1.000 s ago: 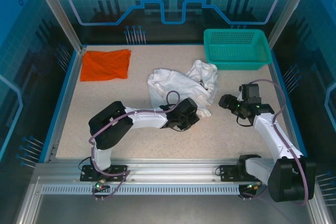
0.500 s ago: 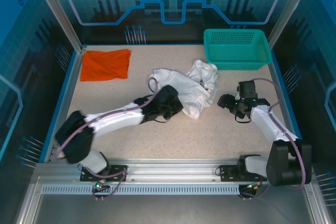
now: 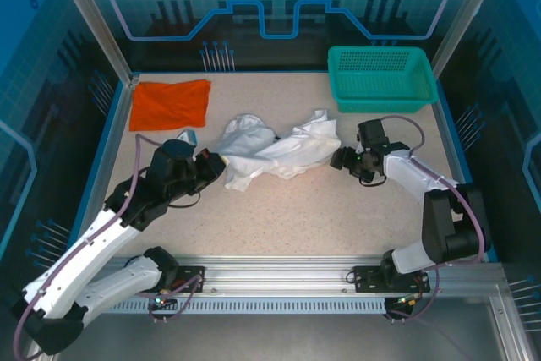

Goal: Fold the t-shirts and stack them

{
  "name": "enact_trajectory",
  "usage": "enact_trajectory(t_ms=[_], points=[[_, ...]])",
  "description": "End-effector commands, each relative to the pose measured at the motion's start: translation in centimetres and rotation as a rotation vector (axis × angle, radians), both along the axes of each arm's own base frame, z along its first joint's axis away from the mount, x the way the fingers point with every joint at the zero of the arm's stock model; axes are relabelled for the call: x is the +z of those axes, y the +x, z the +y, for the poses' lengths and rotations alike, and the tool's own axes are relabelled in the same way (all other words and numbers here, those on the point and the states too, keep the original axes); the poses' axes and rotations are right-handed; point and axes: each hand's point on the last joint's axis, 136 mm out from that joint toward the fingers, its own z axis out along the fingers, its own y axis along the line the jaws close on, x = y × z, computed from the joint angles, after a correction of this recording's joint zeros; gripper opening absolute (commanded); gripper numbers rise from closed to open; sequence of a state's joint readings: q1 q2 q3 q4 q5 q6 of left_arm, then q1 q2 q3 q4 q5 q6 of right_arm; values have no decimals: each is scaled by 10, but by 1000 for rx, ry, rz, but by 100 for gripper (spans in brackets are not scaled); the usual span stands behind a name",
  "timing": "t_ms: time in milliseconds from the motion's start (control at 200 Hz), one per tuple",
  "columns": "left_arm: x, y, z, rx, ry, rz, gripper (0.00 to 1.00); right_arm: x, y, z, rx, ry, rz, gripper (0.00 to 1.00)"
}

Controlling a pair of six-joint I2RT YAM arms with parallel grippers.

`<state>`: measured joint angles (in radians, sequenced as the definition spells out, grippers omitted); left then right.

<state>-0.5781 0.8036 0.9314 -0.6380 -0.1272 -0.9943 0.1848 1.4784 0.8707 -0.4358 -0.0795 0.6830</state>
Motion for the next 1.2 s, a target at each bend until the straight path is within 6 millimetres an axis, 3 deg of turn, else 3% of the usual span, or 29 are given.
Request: enact_trajectory(t_ms=[0, 350, 550, 730, 820, 940, 1045, 1146, 1191], points=[[-15, -22, 22, 8, 71, 46, 0, 9, 16, 4, -54, 43, -33, 73], [-18, -30, 29, 24, 66, 50, 0, 10, 50, 42, -10, 161, -42, 68], [-14, -27, 28, 22, 74, 42, 0, -1, 67, 58, 38, 180, -27, 49], [-10, -19, 28, 28, 89, 23, 0, 3, 77, 64, 65, 202, -42, 16], [3, -8, 30, 33, 114, -18, 0, 27, 81, 67, 72, 231, -96, 6], [36, 26, 30, 31, 137, -77, 0, 79, 96, 68, 74, 284, -192, 0], [71, 69, 28, 13, 105, -110, 0, 132, 117, 67, 72, 315, -282, 0], [93, 119, 31, 7, 28, -102, 0, 179, 140, 63, 61, 351, -344, 0], [112, 143, 33, 3, -21, -126, 0, 199, 152, 60, 38, 382, -376, 0]])
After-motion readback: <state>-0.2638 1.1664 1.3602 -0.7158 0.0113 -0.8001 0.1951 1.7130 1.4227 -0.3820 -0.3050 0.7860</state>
